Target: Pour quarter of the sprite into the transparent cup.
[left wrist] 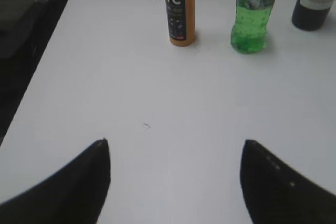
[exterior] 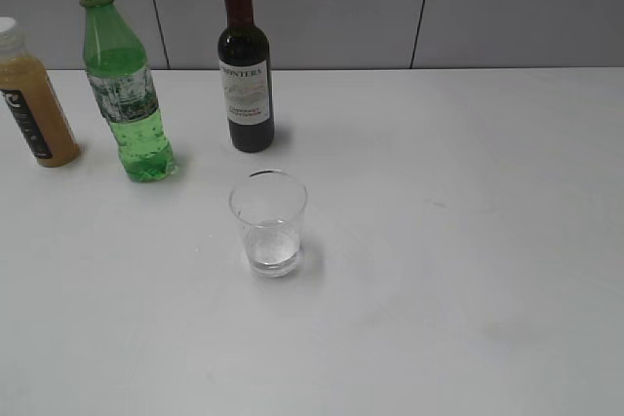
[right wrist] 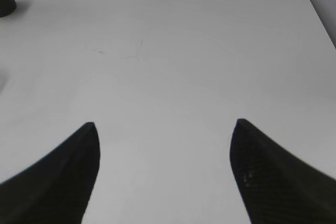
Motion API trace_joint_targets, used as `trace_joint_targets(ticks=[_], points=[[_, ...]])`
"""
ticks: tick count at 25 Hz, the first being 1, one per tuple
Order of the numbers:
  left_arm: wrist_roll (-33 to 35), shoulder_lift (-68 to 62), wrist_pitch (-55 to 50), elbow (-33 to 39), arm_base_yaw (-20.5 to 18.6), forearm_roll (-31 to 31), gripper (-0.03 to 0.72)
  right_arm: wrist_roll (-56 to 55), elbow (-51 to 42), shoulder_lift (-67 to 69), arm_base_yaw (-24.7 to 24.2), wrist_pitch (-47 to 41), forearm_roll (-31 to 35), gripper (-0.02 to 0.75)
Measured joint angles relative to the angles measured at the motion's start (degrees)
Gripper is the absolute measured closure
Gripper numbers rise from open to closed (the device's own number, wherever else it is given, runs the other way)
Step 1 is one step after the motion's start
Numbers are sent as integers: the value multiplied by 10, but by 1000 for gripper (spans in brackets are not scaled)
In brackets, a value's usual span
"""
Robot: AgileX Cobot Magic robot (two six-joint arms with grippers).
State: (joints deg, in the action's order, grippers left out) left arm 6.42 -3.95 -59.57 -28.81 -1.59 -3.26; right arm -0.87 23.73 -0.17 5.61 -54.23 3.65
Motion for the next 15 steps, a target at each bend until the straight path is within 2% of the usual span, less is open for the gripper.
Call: trace_joint_targets(ticks=[4,15], points=[[0,40,0,0,0,0,98,0,0,0,0,0,0,144],[-2,42,0,0,0,1,100,0,0,0,0,0,0,144]])
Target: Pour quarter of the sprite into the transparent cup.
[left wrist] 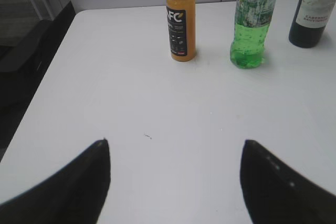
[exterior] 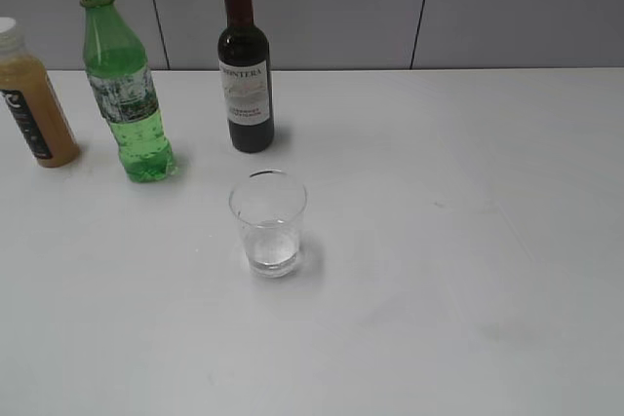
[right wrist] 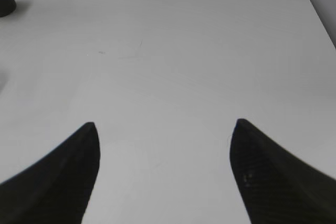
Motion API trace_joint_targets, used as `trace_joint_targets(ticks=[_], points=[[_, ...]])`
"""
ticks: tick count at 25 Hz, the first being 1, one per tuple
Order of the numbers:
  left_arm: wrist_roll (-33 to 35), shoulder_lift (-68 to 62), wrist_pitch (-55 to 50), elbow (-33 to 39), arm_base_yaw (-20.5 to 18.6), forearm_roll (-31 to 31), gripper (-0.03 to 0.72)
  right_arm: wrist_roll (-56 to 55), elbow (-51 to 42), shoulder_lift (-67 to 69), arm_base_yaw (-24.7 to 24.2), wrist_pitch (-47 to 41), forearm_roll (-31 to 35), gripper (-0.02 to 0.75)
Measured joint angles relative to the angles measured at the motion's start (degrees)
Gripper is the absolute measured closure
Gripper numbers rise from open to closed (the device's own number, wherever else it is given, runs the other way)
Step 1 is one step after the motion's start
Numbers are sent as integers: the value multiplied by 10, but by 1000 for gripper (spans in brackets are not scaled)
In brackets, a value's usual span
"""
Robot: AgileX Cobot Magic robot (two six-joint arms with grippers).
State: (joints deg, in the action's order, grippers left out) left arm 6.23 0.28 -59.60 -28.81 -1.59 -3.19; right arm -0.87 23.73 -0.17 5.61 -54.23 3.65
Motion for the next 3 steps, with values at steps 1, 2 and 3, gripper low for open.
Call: trace_joint_targets(ticks=[1,2,3], points=[[0,0,0,0,0,0,100,0,0,0,0,0,0,144],[0,0,0,0,0,0,100,0,0,0,0,0,0,144],[0,0,0,0,1,0,100,0,0,0,0,0,0,144]])
